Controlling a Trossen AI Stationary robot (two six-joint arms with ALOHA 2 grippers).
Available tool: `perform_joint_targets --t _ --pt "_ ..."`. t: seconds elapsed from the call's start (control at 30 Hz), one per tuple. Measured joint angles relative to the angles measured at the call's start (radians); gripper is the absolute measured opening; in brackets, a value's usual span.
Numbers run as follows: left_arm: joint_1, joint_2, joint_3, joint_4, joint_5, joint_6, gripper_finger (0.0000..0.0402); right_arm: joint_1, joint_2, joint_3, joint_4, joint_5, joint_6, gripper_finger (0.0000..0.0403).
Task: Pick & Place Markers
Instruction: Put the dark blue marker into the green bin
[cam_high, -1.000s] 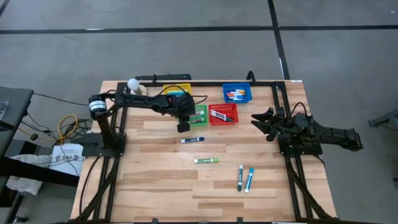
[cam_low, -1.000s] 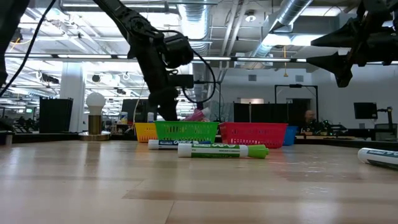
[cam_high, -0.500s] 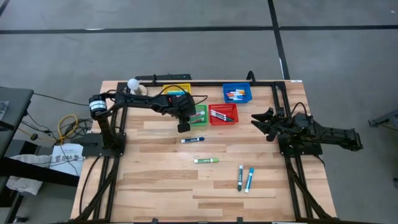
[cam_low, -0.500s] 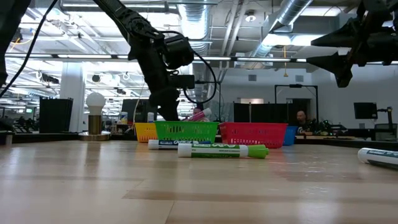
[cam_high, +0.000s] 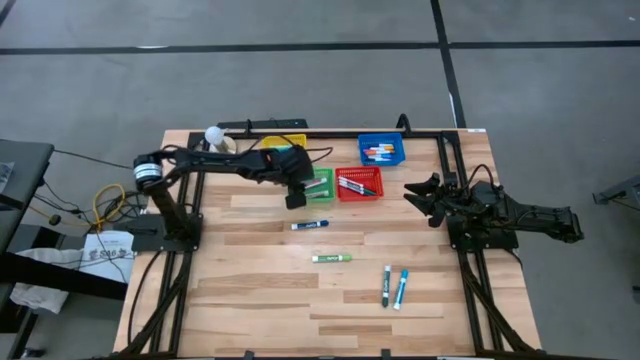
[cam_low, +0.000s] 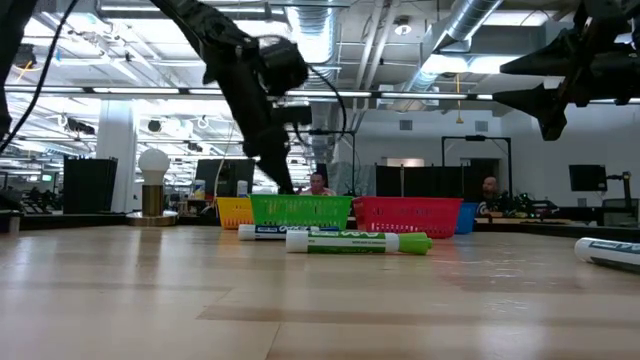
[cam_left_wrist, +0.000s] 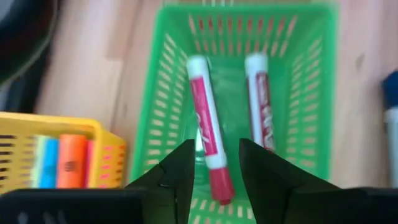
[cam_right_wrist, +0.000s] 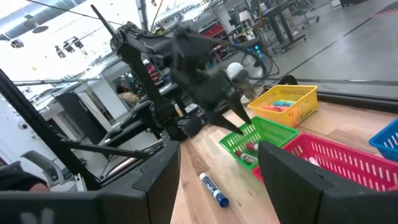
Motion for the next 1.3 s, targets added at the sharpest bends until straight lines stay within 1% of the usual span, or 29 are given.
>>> perform_joint_targets --t 0.13,0.23,0.33,0.47,0.53,0.7,0.83,0.93,1.07,1.3 --pt "-0.021 -0.096 0.0 0.004 0.01 -0.078 0.0123 -0.001 0.0 0.0 0.0 0.0 0.0 0.0205" --pt "-0.046 -0.158 0.0 0.007 0.096 -0.17 0.012 0.0 0.0 0.0 0.0 0.0 -0.004 0.0205" --pt "-0.094 -0.192 0.0 0.008 0.166 -0.227 0.0122 -0.001 0.0 0.0 0.0 0.0 -0.007 0.0205" --pt "-0.19 -0.199 0.0 0.011 0.171 -0.233 0.0125 -0.001 0.0 0.0 0.0 0.0 -0.007 0.0205" --pt "-0.241 -0.185 0.0 0.023 0.143 -0.233 0.0124 -0.001 0.0 0.0 0.0 0.0 -0.007 0.0205" --pt "-0.333 -0.129 0.0 0.025 0.022 -0.235 0.012 -0.001 0.0 0.0 0.0 0.0 -0.007 0.0205" --pt "-0.371 -0.062 0.0 0.033 0.008 -0.281 0.0122 -0.001 0.0 0.0 0.0 0.0 -0.007 0.0205" --pt "-0.378 -0.004 0.0 0.038 0.008 -0.321 0.0122 -0.001 0.0 0.0 0.0 0.0 0.0 0.0205" --pt "-0.366 0.059 0.0 0.04 -0.027 -0.363 0.0122 -0.001 0.0 0.0 0.0 -0.001 0.0 0.0205" --pt "-0.338 0.093 0.0 0.052 -0.034 -0.412 0.0131 -0.001 0.0 0.0 0.0 -0.001 0.0 0.0205"
